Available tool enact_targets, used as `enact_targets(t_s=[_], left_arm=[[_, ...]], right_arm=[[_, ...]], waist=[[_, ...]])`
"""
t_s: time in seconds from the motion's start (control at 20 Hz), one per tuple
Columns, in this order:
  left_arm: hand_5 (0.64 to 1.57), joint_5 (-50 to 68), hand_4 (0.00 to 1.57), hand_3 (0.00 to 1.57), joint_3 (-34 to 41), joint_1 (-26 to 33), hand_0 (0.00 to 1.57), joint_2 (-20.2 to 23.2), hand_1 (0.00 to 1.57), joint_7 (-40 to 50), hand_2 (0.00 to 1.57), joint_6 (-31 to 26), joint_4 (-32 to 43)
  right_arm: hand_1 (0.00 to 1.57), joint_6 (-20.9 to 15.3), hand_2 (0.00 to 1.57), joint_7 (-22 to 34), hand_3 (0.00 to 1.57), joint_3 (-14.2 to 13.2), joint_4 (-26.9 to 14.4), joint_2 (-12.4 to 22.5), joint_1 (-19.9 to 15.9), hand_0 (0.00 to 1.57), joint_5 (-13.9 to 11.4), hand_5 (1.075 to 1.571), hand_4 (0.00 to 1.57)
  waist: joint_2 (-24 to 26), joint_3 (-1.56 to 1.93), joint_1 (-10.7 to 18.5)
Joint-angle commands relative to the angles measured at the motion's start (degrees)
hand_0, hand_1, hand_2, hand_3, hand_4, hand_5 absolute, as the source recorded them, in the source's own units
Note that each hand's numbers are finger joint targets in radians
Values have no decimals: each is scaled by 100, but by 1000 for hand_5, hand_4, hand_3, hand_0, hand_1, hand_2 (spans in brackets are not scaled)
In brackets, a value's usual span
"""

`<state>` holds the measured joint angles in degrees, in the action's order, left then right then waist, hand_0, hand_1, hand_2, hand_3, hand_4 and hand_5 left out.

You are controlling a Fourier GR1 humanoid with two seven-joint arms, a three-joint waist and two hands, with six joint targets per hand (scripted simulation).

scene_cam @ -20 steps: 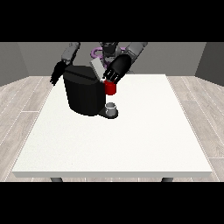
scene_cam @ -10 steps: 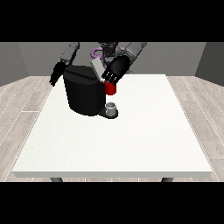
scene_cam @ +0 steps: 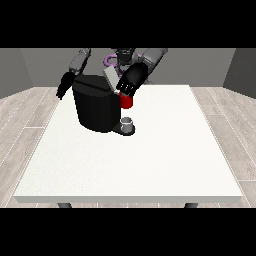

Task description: Insert the coffee pod into the coffee machine and close the lid

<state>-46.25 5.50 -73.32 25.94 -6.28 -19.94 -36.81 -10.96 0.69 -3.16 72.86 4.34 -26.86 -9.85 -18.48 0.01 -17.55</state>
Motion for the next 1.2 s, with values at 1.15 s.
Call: enact_targets(t_s=[1.15], left_arm=[[1571, -371, 0, 886, 35, -197, 1222, 287, 1222, -736, 1174, 756, 121]], right_arm=[[0, -281, 0, 259, 0, 190, 269, -159, -239, 0, -257, 1571, 109]], waist=[[-390, -1, -204]])
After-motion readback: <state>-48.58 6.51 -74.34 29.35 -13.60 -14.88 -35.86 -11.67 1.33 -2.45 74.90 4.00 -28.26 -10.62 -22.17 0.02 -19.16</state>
